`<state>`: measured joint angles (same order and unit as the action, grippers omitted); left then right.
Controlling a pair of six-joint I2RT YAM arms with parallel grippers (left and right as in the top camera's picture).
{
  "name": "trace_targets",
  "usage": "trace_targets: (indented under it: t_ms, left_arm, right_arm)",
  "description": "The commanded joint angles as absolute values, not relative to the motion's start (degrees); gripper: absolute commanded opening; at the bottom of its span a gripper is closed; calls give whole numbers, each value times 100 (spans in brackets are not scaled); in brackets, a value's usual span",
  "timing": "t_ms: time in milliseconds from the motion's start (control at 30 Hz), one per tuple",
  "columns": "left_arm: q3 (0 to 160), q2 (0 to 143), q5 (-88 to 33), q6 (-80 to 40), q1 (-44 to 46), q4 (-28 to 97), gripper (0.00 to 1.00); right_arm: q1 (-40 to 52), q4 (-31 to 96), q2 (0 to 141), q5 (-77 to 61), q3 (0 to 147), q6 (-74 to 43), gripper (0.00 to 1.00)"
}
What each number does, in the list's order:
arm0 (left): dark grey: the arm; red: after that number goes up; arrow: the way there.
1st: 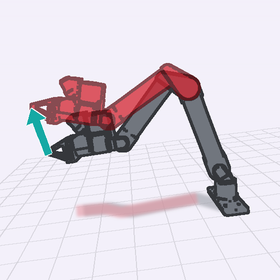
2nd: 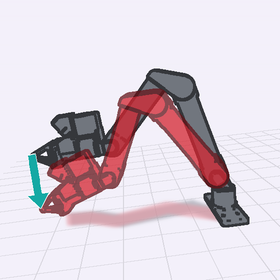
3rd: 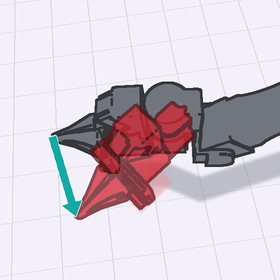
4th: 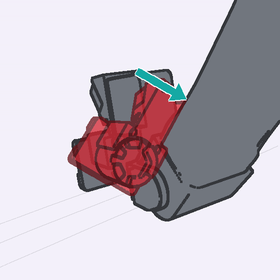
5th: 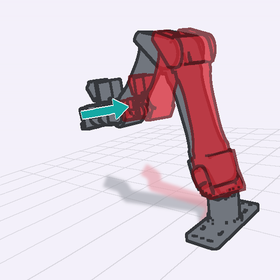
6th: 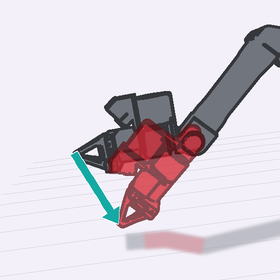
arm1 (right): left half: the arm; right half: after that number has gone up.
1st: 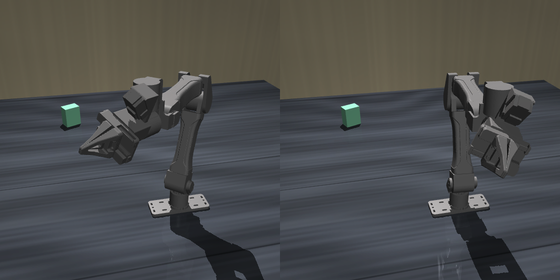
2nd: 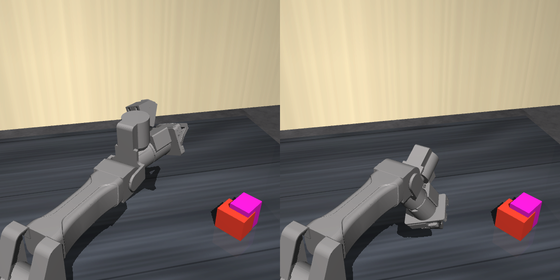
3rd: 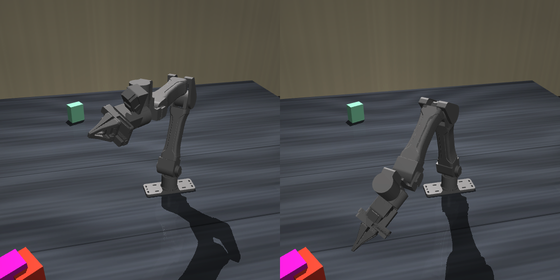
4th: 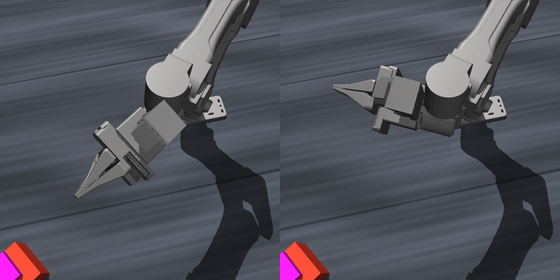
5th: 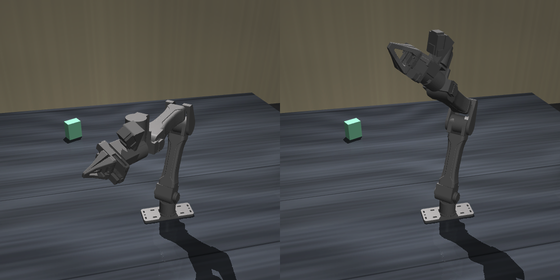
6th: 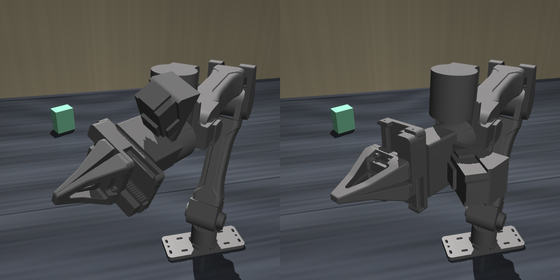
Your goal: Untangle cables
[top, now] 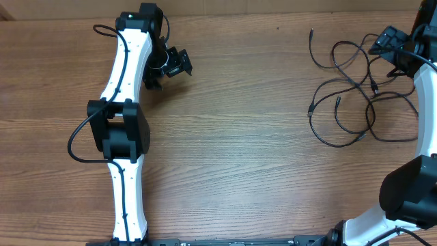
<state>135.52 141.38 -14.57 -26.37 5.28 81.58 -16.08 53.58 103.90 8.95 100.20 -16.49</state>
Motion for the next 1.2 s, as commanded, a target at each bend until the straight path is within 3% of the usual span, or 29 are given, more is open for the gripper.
trace_targets:
  t_ms: [0,333,833,1167]
  left_arm:
    - [13627,14049,-1459,-2589,602,8156,100]
    - [13625,13762,-1455,-2589,639,8158,100]
    - [13625,10565,-1424,-2482,674,8213,100]
    - [13255,9227,-451,-2185,679,8766,99]
  right_arm:
    - [-1619,5347,10407,888,10121,-1671,100]
    - [-1621,5347,10407,888,10121,-1671,100]
    - [-1619,5347,10407,888,10121,-1671,100]
    - [-1621,5347,10407,888,10121,-1671,100]
